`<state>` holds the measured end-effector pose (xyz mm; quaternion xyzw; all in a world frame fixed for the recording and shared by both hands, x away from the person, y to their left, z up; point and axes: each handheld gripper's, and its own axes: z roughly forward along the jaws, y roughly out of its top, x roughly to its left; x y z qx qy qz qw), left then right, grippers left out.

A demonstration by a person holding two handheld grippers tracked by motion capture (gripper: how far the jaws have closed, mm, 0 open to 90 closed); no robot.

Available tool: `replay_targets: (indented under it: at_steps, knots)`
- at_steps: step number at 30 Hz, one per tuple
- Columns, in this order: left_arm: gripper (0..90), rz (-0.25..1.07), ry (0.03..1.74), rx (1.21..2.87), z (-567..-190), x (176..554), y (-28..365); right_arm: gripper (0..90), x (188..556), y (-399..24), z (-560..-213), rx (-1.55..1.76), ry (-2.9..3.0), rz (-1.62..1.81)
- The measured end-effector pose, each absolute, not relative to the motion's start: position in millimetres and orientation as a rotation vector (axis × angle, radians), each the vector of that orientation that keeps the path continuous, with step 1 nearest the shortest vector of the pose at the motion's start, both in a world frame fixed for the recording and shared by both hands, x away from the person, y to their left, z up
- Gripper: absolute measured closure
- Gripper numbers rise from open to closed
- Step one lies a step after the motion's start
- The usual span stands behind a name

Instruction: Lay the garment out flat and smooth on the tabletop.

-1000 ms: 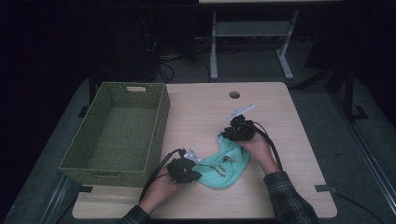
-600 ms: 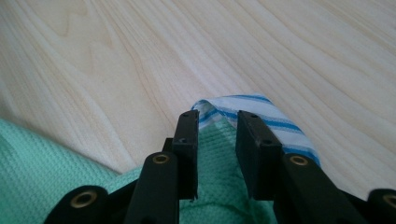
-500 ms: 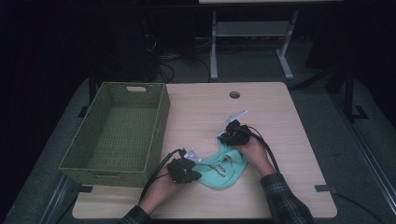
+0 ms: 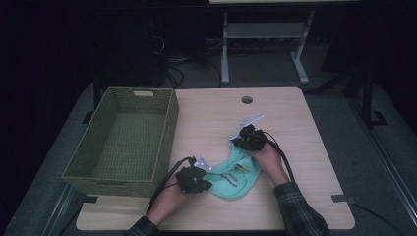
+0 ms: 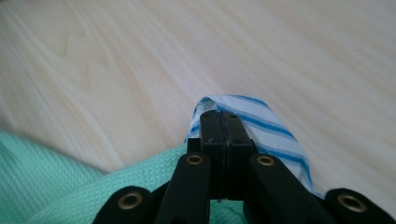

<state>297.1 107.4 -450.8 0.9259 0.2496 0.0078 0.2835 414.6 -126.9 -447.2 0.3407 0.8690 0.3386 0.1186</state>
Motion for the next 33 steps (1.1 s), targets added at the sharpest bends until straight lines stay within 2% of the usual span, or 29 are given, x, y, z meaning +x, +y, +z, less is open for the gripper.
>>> replay_targets:
  at_steps: [8,20,25,30,33]
  knots:
    - [89.6,0.029,0.66,2.483,-450.7,297.1,107.2,89.6,424.8,-138.0,-427.8,1.048,2.417,1.035]
    - [89.5,0.026,0.67,2.471,-451.0,296.2,106.7,89.4,446.2,-139.4,-440.5,1.107,2.402,1.003]
    - [89.5,0.024,0.665,2.474,-451.0,296.8,107.3,82.5,438.7,-144.0,-435.0,1.077,2.406,1.063]
    - [89.4,0.021,0.676,2.467,-451.3,297.0,107.3,82.6,426.8,-156.3,-425.4,1.09,2.406,1.125]
    - [89.4,0.004,0.706,2.452,-451.5,297.3,107.1,87.8,418.7,-163.0,-422.9,1.077,2.41,1.135]
